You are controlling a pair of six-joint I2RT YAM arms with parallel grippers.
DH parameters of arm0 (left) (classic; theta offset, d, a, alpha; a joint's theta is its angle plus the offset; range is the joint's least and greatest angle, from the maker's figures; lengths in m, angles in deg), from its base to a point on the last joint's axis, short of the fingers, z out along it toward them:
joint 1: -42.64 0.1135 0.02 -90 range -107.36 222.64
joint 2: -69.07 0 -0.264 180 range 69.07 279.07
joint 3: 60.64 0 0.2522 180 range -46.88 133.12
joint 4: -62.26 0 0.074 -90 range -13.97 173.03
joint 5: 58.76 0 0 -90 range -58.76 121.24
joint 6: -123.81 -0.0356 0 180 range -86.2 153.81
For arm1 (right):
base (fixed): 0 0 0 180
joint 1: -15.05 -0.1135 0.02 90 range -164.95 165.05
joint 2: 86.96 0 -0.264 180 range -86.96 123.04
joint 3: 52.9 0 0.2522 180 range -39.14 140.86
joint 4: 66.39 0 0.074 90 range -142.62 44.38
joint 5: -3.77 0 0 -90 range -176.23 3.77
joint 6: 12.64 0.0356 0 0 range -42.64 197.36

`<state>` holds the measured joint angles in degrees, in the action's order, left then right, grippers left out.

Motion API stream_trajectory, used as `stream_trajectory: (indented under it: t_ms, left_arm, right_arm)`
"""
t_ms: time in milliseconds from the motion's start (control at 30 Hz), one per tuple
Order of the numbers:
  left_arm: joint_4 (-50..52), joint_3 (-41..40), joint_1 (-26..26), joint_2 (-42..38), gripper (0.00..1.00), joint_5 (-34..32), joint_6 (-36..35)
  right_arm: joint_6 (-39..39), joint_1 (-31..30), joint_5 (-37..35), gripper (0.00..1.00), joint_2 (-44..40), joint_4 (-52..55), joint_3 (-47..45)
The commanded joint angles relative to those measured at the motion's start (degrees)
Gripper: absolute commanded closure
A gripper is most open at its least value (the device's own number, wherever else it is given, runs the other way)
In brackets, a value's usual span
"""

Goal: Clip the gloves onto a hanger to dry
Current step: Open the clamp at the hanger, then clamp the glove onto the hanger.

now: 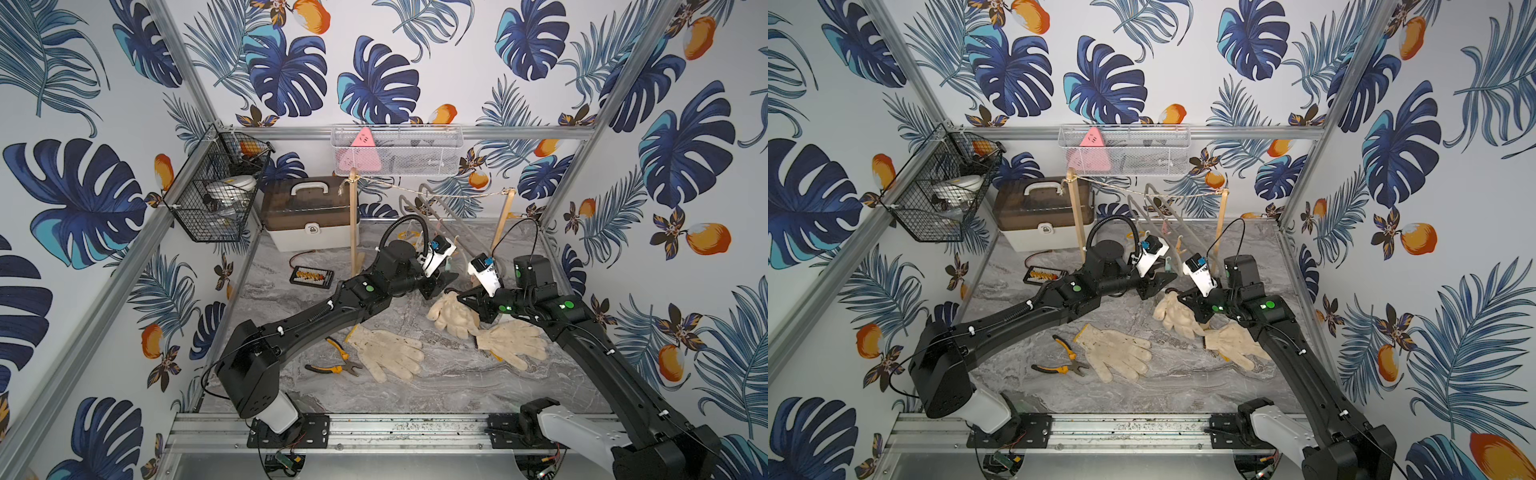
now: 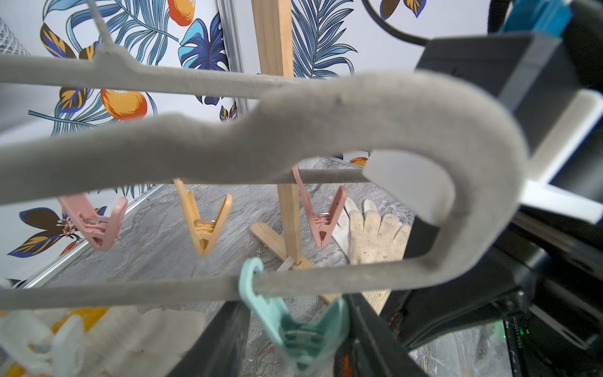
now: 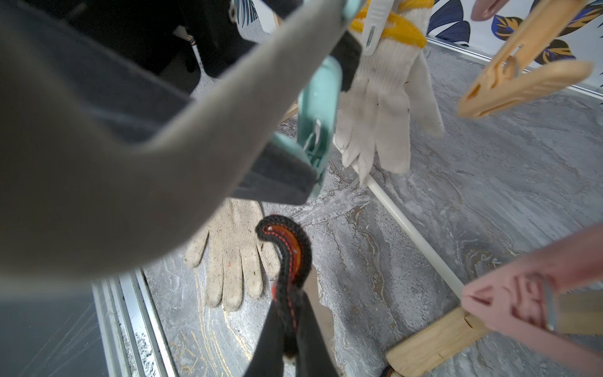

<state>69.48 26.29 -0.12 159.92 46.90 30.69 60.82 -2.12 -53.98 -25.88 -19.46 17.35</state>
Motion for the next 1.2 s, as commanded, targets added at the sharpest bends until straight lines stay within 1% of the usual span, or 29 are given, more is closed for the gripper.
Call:
stream_trajectory:
  t_ms: [0, 67, 333, 500, 633, 700, 800, 967, 1033, 1167]
  left_arm:
    - [-0.96, -0.18, 0.06, -0.06, 0.49, 1.72, 1.37]
    - [-0.45, -0.48, 0.4, -0.15, 0.5, 2.67, 1.86]
    - [0.04, -0.72, 1.78, -0.15, 0.71, 4.96, 4.08]
    - [0.12, -0.57, 2.08, -0.23, 0.77, 6.29, 4.29]
    - [0.4, -0.58, 2.71, -0.45, 0.78, 8.04, 4.57]
    - [-0.18, -0.85, 3.34, -0.72, 0.78, 10.5, 5.48]
    - [-0.84, -1.05, 4.49, -0.98, 0.79, 14.59, 6.82]
    - [2.2, 0.3, 6.1, -1.15, 0.8, 21.47, 6.36]
    - [3.0, 0.38, 6.62, -1.37, 0.8, 23.15, 6.22]
    - [4.67, 0.57, 7.38, -1.55, 0.8, 25.52, 5.45]
  right_arm:
    - [-0.3, -0.06, 0.8, 1.0, -0.26, 1.1, -0.03]
    - [-0.17, -0.01, 0.86, 1.0, -0.35, 1.11, -0.15]
    - [0.1, -0.01, 1.15, 1.0, -0.19, 0.69, -0.02]
    - [0.47, -0.02, 1.32, 1.0, -0.11, 0.2, -0.37]
    - [1.63, -0.06, 1.69, 1.0, 0.0, -1.86, -0.81]
    - [1.89, -0.06, 2.19, 1.0, 0.3, -3.17, -1.02]
    - [1.17, -0.05, 4.9, 1.0, 2.03, -4.12, -0.31]
    - [-1.38, -0.06, 8.42, 1.0, 5.35, -2.82, 1.73]
    - [-2.27, -0.04, 10.23, 1.0, 6.39, -2.47, 2.41]
    - [-1.68, -0.05, 12.23, 1.0, 7.75, -4.33, 2.98]
